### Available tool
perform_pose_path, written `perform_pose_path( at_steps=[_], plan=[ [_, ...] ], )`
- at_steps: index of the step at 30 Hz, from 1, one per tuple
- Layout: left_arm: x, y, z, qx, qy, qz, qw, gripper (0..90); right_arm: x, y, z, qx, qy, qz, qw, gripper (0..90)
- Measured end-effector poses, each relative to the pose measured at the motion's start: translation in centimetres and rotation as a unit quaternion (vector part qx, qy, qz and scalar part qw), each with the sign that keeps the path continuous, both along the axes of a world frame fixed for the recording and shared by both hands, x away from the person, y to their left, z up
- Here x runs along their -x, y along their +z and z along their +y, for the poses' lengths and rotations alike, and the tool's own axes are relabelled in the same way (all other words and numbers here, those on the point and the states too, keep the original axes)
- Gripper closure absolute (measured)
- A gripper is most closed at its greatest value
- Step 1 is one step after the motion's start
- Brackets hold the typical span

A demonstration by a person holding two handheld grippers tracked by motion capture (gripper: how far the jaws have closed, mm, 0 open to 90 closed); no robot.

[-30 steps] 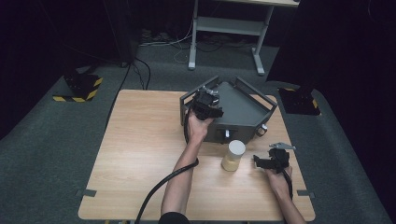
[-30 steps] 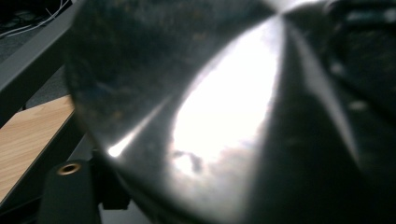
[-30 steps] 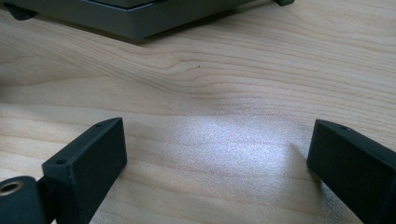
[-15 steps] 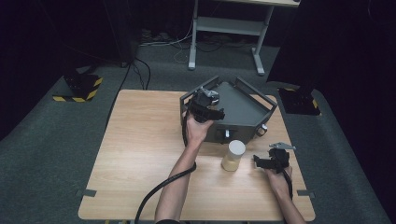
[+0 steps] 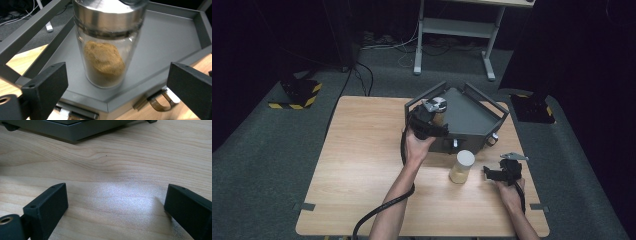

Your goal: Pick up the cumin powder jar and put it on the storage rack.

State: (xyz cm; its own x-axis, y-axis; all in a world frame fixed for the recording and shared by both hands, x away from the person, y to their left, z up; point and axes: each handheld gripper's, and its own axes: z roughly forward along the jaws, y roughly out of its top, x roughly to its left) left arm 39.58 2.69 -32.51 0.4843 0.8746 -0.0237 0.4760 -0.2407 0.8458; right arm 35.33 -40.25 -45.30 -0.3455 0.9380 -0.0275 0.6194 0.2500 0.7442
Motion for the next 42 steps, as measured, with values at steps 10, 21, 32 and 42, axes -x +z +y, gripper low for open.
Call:
perform_pose_path(
  at_steps=[10,21,32,42],
  plan=[
    [1.4,-0.6,1.8,0.016,-0.006,0.015,0.9997,1.2,0.0,0.0,0.0,0.000,-0.001,-0.001,1.0000,4.6],
    [3.1,-2.2,2.9,0.017,-0.005,0.018,0.9997,1.2,0.1,0.0,0.0,-0.001,-0.004,-0.001,1.0000,5.1],
    [4.4,-4.8,4.2,0.021,-0.008,0.035,0.9991,1.2,0.1,0.0,0.0,-0.001,-0.004,-0.001,1.0000,5.1],
    [5.3,-7.6,5.1,0.014,-0.001,0.051,0.9986,1.2,0.1,0.0,0.0,-0.001,-0.004,-0.001,1.0000,5.2]
  ],
)
